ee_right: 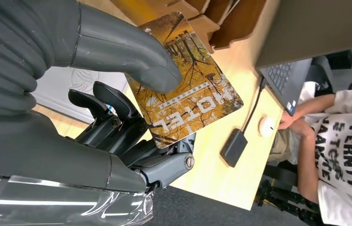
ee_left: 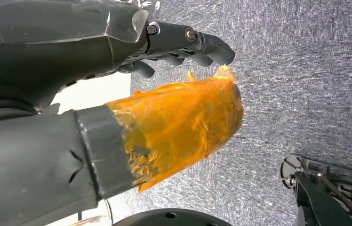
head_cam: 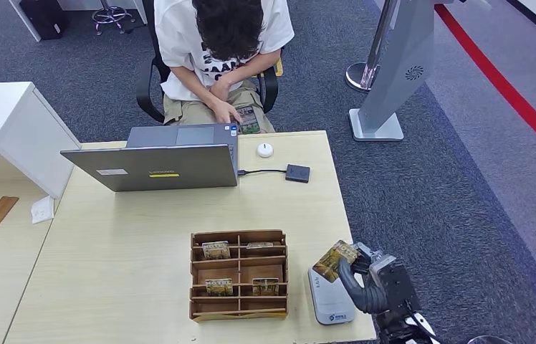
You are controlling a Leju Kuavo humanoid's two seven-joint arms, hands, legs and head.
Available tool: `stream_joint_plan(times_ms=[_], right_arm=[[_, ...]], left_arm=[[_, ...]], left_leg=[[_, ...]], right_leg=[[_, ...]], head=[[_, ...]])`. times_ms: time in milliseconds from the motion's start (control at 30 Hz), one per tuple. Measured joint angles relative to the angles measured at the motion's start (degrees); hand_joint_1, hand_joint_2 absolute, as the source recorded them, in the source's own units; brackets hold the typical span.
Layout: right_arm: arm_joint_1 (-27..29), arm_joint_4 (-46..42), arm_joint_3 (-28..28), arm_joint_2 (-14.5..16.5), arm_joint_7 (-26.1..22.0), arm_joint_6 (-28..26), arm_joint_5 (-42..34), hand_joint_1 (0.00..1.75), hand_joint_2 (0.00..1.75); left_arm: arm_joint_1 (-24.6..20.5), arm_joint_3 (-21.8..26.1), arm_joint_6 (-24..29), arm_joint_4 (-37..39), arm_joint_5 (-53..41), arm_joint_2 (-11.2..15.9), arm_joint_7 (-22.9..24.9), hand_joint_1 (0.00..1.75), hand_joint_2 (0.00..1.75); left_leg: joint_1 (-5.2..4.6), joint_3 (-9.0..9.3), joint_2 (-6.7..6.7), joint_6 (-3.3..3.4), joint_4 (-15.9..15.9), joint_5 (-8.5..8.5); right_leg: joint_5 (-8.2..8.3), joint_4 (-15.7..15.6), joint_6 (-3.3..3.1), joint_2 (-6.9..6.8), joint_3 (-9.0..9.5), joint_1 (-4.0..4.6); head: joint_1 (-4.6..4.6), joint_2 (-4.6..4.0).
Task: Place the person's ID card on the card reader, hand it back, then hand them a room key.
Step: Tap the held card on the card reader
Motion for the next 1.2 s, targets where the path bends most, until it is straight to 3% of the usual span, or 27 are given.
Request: stream_joint_plan(times_ms=[267,500,1200], right_arm=[[-0.20,1.35,1.64,-2.35,3.41,-5.95,9.97,1.75,1.75],[-0.28,3.16,2.19,-3.75,5.86,-7.64,15.68,1.75,1.75],[-2.29,9.38,4.91,-4.19,8.48,-8.11,19.25,1.75,1.75]], left_arm=[[0.00,0.00,-0.02,0.00,0.75,0.01,-0.15,0.00,0.00],[0.00,0.00,-0.02,0.00,1.22,0.01,-0.17,0.00,0.00],[-0.04,-0.11,0.04,0.00,1.72,0.01,-0.19,0.00,0.00]], left_leg=[[0.00,0.00,0.00,0.00,0.00,0.00],[0.00,0.00,0.00,0.00,0.00,0.00],[0.01,0.01,0.00,0.00,0.00,0.00]], right_leg=[[0.00,0.00,0.00,0.00,0.00,0.00],[0.00,0.00,0.00,0.00,0.00,0.00],[0.00,0.00,0.00,0.00,0.00,0.01]], head=[[-0.01,0.00],[0.01,0.00],[0.00,0.00]])
